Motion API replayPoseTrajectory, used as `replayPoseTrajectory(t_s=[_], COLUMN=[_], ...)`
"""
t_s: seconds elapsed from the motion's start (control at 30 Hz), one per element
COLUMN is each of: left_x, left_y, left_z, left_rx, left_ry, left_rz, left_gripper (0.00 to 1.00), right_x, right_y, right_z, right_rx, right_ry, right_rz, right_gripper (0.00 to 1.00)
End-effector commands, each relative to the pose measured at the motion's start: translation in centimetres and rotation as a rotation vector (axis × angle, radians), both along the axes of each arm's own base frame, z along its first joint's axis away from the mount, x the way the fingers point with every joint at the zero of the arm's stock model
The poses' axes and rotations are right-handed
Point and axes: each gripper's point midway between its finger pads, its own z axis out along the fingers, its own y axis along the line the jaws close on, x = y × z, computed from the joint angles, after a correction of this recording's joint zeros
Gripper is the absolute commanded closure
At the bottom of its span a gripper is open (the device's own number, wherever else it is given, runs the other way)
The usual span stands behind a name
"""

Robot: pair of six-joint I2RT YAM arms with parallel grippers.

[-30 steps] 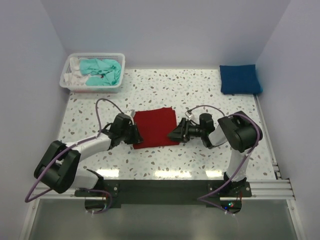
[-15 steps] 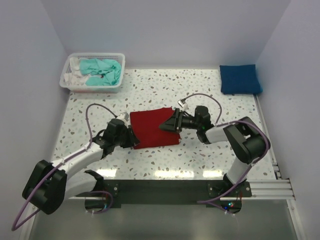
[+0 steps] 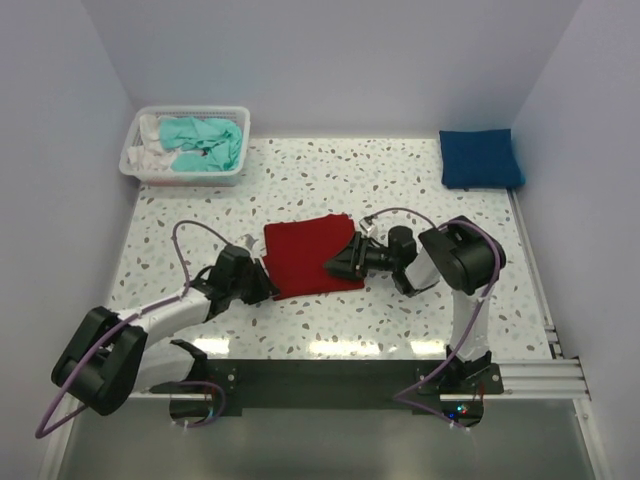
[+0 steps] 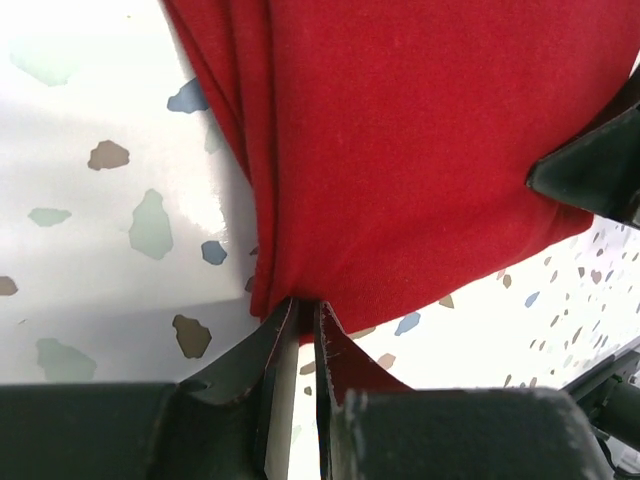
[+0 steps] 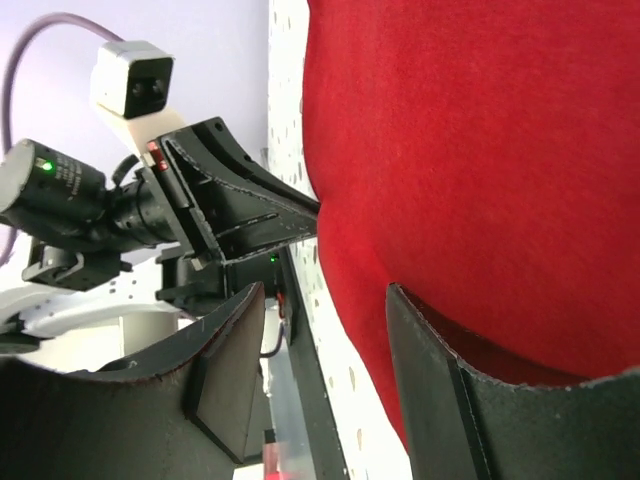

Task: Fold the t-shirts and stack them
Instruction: Neatly place the folded tshirt to the corner

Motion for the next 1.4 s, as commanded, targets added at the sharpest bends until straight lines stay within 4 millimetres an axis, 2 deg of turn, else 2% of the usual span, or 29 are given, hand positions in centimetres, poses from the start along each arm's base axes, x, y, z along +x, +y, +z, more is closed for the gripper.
replayPoseTrajectory(t_s=[0.0,0.03,0.2,0.33,0.37,0.4,0.43,0.5,0.57,0.63,0.7,0.73,0.77,0.8,0.83,0.87,0.9,0.93,0.97,1.0,1.03,1.07,1.1,1.13,1.17,1.23,1.27,1.3,1.37], left_x=[-2.6,-2.3,-1.8,-1.9,-1.6,-1.6,-1.3,-0.6,0.2,1.1,2.1,2.7,3.6,3.7,4.2,5.1,4.9,5.2,5.9,5.5,5.5,6.1,5.3,5.2,4.7,4.1,3.5,3.2,2.5], left_y=[3.0,3.1,2.9,2.9,2.8,2.8,3.0,3.0,3.0,3.4,2.8,3.0,2.5,1.6,1.4,0.5,-0.8,-1.5,-2.8,-4.4,-5.4,-7.1,-9.0,-10.1,-12.4,-14.5,-16.4,-17.3,-19.4], left_z=[-2.6,-2.1,-1.4,-1.7,-1.4,-1.2,-1.0,-0.1,1.2,2.2,4.1,4.7,6.2,6.8,7.4,8.9,8.7,9.1,10.4,9.7,9.8,11.0,10.0,10.0,10.0,10.0,10.6,9.5,9.7], left_rx=[0.125,0.126,0.127,0.137,0.135,0.140,0.148,0.164,0.185,0.226,0.267,0.305,0.328,0.348,0.384,0.399,0.423,0.447,0.456,0.479,0.500,0.507,0.533,0.549,0.574,0.599,0.604,0.630,0.647], left_ry=[0.107,0.088,0.066,0.079,0.071,0.068,0.059,0.039,0.009,-0.027,-0.091,-0.124,-0.176,-0.208,-0.240,-0.289,-0.295,-0.315,-0.357,-0.358,-0.376,-0.429,-0.433,-0.451,-0.482,-0.515,-0.560,-0.557,-0.593], left_rz=[0.046,0.051,0.040,0.033,0.031,0.031,0.039,0.036,0.024,0.029,-0.014,-0.010,-0.038,-0.077,-0.076,-0.104,-0.155,-0.172,-0.208,-0.272,-0.303,-0.354,-0.434,-0.475,-0.552,-0.625,-0.685,-0.727,-0.794], left_gripper=[0.83,0.83,0.83,0.83,0.82,0.82,0.82,0.79,0.74,0.70,0.61,0.58,0.52,0.49,0.46,0.40,0.38,0.35,0.30,0.28,0.26,0.23,0.22,0.21,0.21,0.21,0.21,0.21,0.22], right_x=[0.2,0.6,1.2,1.6,1.7,1.4,1.2,1.1,1.1,1.7,1.9,2.9,2.4,2.5,4.2,2.6,3.7,4.5,3.8,4.3,5.0,4.1,4.4,4.3,3.8,2.7,2.4,2.1,1.1], right_y=[-1.5,-1.7,-2.2,-3.5,-3.7,-4.0,-4.4,-4.7,-4.7,-4.6,-4.9,-5.0,-5.9,-6.6,-7.4,-8.7,-10.1,-11.4,-12.9,-14.9,-16.7,-18.2,-20.0,-21.4,-23.1,-24.6,-25.3,-25.9,-26.9], right_z=[0.4,2.0,3.1,0.6,0.1,-1.5,-2.3,-3.1,-2.2,0.0,0.8,3.2,1.3,1.0,2.7,1.5,1.3,2.0,2.5,2.3,3.1,3.6,4.0,4.4,4.9,4.9,5.1,5.3,5.1], right_rx=[0.026,0.044,-0.020,-0.088,-0.092,-0.109,-0.114,-0.102,-0.068,-0.039,-0.059,-0.076,-0.180,-0.265,-0.360,-0.460,-0.561,-0.613,-0.672,-0.761,-0.815,-0.870,-0.942,-0.971,-1.009,-1.053,-1.068,-1.073,-1.082], right_ry=[-0.014,-0.048,-0.087,-0.075,-0.073,-0.041,-0.024,-0.013,-0.016,-0.057,-0.051,-0.175,-0.067,-0.072,-0.230,-0.131,-0.149,-0.165,-0.127,-0.109,-0.105,-0.074,-0.071,-0.058,-0.035,0.013,0.024,0.023,0.060], right_rz=[-0.042,-0.051,-0.048,-0.066,-0.071,-0.073,-0.072,-0.070,-0.073,-0.076,-0.078,-0.074,-0.083,-0.085,-0.075,-0.057,-0.113,-0.138,-0.167,-0.235,-0.302,-0.332,-0.398,-0.435,-0.483,-0.516,-0.541,-0.560,-0.580], right_gripper=[0.44,0.44,0.43,0.42,0.42,0.42,0.43,0.43,0.43,0.43,0.43,0.43,0.42,0.41,0.40,0.39,0.38,0.37,0.37,0.35,0.34,0.32,0.26,0.23,0.17,0.08,0.02,0.02,0.01])
